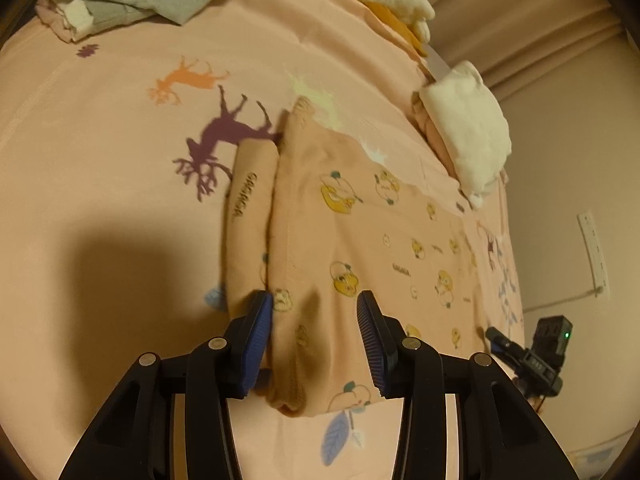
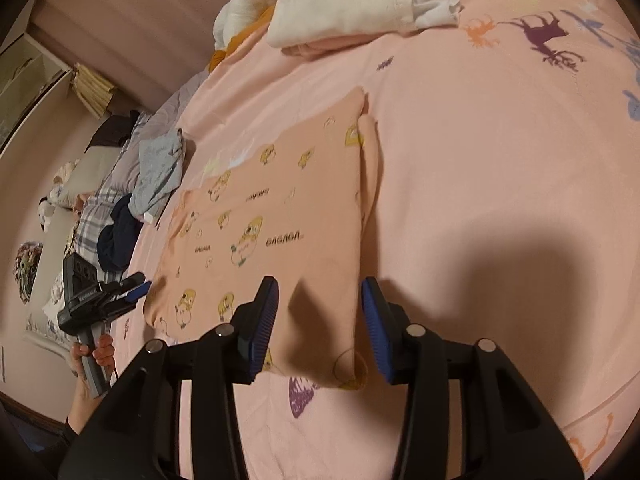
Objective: Fold small clothes
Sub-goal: 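Grasp the folded garment edge with the left gripper while the right gripper grasps it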
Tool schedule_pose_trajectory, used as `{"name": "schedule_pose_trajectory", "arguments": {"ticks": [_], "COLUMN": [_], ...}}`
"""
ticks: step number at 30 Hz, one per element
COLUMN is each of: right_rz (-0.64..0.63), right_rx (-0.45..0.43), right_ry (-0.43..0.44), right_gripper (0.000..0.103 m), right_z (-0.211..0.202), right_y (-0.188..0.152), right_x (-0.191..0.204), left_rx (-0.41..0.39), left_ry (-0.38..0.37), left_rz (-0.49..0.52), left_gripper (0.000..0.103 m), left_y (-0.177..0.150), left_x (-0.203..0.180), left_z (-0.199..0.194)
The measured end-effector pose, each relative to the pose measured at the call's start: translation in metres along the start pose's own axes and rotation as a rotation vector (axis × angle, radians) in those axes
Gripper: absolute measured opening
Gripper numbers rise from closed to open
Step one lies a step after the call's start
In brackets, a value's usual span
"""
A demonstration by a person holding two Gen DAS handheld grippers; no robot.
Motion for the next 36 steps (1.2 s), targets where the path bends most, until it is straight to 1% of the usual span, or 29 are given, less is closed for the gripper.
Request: {"name": "schedule_pose_trajectory", "arguments": {"ticks": [3,6,7,10,11,13,15,17,18,19,20,21,22,23,24,25,26,30,32,33,34,35,36], "right_rz": [-0.026,-0.044,-0.039,-0.015,-0.01,-0.002,0.018,0.016,0.004,-0.012,-0.03,-0.038,-0.052,-0.067,-0.075,-0.08,-0.07,-0.032,-0.02,-0.017,-0.013,-0.01,-0.009], "right_rx": [0.014,-0.001,-0.007,-0.025,-0.03,-0.051,-0.065,-0.064,-0.059,-0.059,-0.066,-0.066,-0.057,-0.04,-0.028,-0.02,-0.026,-0.067,-0.079,-0.083,-0.075,-0.068,-0.064], "right_ry": [0.041,0.051,0.043,0.046,0.029,-0.002,0.007,0.023,0.015,0.006,0.013,0.015,0.009,-0.009,-0.027,-0.038,-0.017,0.065,0.098,0.109,0.109,0.098,0.084], "right_gripper": [0.039,0.033,0.032,0.032,0.034,0.034,0.034,0.034,0.034,0.031,0.028,0.026,0.021,0.014,0.009,0.008,0.005,0.004,0.003,0.003,0.002,0.002,0.002], "right_z": [0.0,-0.002,-0.002,-0.005,-0.005,-0.007,-0.01,-0.01,-0.009,-0.008,-0.009,-0.008,-0.006,-0.002,0.002,0.004,0.002,-0.019,-0.032,-0.036,-0.037,-0.038,-0.038], "right_y": [-0.006,-0.006,-0.005,0.002,0.004,0.008,0.013,0.014,0.013,0.013,0.013,0.013,0.011,0.01,0.01,0.009,0.009,0.012,0.01,0.008,0.005,0.002,-0.001], "right_x": [0.008,0.011,0.009,0.002,-0.001,-0.007,-0.009,-0.008,-0.006,-0.004,-0.001,0.001,0.003,0.003,0.001,0.0,0.001,-0.001,-0.004,-0.005,-0.007,-0.01,-0.013], "left_rx": [0.033,0.046,0.049,0.07,0.075,0.079,0.081,0.078,0.079,0.08,0.084,0.092,0.101,0.106,0.112,0.116,0.112,0.09,0.082,0.081,0.082,0.083,0.085], "left_ry": [-0.036,-0.053,-0.078,-0.112,-0.109,-0.093,-0.111,-0.109,-0.112,-0.111,-0.107,-0.099,-0.086,-0.06,-0.037,-0.039,-0.058,-0.15,-0.176,-0.174,-0.143,-0.126,-0.105], "left_rz": [0.026,0.032,0.032,0.021,0.018,0.009,0.003,0.016,0.027,0.035,0.044,0.057,0.065,0.072,0.073,0.065,0.06,0.09,0.092,0.094,0.089,0.08,0.049], "left_gripper": [0.041,0.041,0.041,0.041,0.041,0.041,0.041,0.041,0.039,0.03,0.024,0.023,0.02,0.009,0.003,0.001,0.001,0.001,0.0,0.0,0.0,0.0,0.0], "left_y": [-0.008,-0.013,-0.014,-0.015,-0.015,-0.015,-0.016,-0.017,-0.018,-0.019,-0.02,-0.022,-0.023,-0.025,-0.025,-0.026,-0.026,-0.029,-0.032,-0.034,-0.036,-0.035,-0.035], "left_x": [-0.006,-0.005,-0.007,-0.006,-0.005,-0.001,-0.002,-0.004,-0.007,-0.008,-0.01,-0.011,-0.012,-0.01,-0.009,-0.008,-0.009,-0.019,-0.02,-0.018,-0.011,-0.007,0.004], "left_z": [0.005,0.005,0.004,0.006,0.007,0.01,0.011,0.01,0.01,0.01,0.01,0.011,0.014,0.016,0.018,0.019,0.017,-0.001,-0.011,-0.015,-0.016,-0.017,-0.016]}}
Point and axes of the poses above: each gripper's, at about its wrist camera, not at the fingertips, and z roughly the way its jaws point, x to its left, y to its top, the point moved 8 cm from there along z, roughly the way its jaws point, and after that the axes turned 7 degrees about -y, right-handed, at the moved point
